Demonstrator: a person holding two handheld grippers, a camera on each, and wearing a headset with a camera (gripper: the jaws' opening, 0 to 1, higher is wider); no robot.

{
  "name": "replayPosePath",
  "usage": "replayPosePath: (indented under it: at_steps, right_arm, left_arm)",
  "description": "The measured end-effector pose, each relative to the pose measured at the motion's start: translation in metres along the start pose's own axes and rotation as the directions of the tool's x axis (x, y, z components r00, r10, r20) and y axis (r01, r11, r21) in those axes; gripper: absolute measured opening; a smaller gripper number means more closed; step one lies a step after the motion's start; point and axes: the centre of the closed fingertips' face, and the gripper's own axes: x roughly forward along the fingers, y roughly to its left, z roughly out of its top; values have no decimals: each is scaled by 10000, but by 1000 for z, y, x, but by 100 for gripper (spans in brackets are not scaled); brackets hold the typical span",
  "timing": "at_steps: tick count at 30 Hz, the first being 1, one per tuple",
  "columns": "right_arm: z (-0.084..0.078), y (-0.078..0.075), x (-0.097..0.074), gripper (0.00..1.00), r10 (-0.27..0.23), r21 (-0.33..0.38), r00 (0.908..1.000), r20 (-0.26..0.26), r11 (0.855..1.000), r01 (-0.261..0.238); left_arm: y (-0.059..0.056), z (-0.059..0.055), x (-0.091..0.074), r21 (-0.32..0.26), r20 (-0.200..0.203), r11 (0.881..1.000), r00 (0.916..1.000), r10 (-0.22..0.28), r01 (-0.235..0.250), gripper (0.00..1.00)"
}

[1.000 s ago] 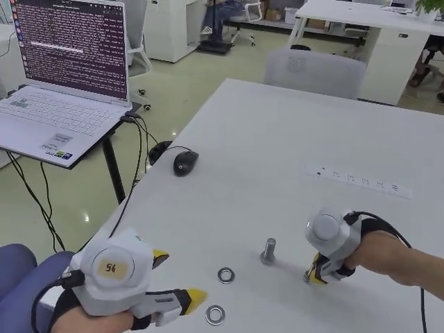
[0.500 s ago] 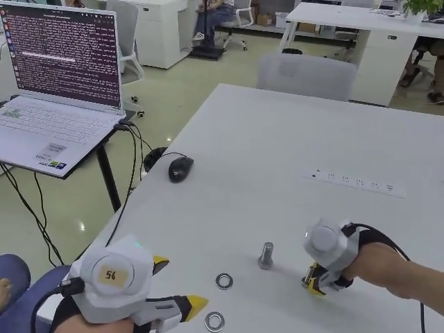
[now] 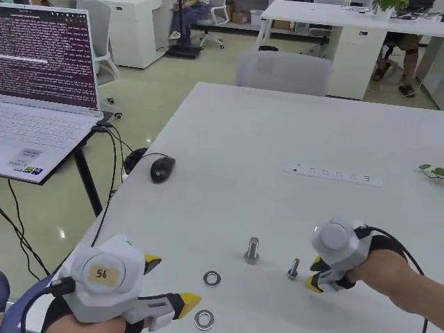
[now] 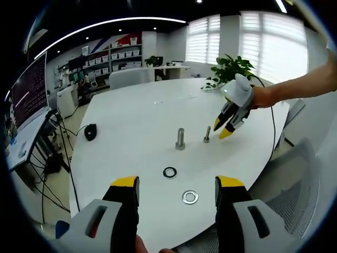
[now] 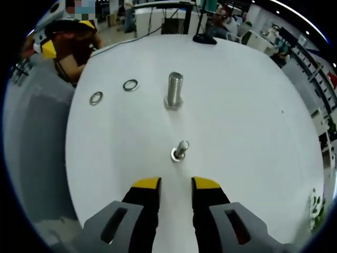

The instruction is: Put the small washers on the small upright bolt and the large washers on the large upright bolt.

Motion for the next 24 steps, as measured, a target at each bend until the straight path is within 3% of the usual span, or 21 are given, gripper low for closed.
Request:
replayPosePath:
  at_steps: [5,7,13,16,24]
  right_arm:
    - [-9,14,-5,23,64,745,9996,267,9972,-84]
    - [-8,24,-3,23,227,1371,9977,639,9901,-313]
    - [0,53,7,22,515,1825,9944,923,9809,-677]
    - [12,75,18,22,860,1360,9918,947,9858,-985]
    - [51,111,32,22,1419,802,9815,1284,9850,-1529]
  left_arm:
    - [-1,0,2,59,19,9998,9999,-171,171,57]
    - [-1,0,3,57,23,9998,9998,-215,215,58]
    - [-4,-2,5,84,5,9993,9993,-376,376,58]
    - [-5,-3,5,128,-27,9988,9989,-464,465,58]
    - [1,-6,2,77,-27,9989,9989,-471,471,58]
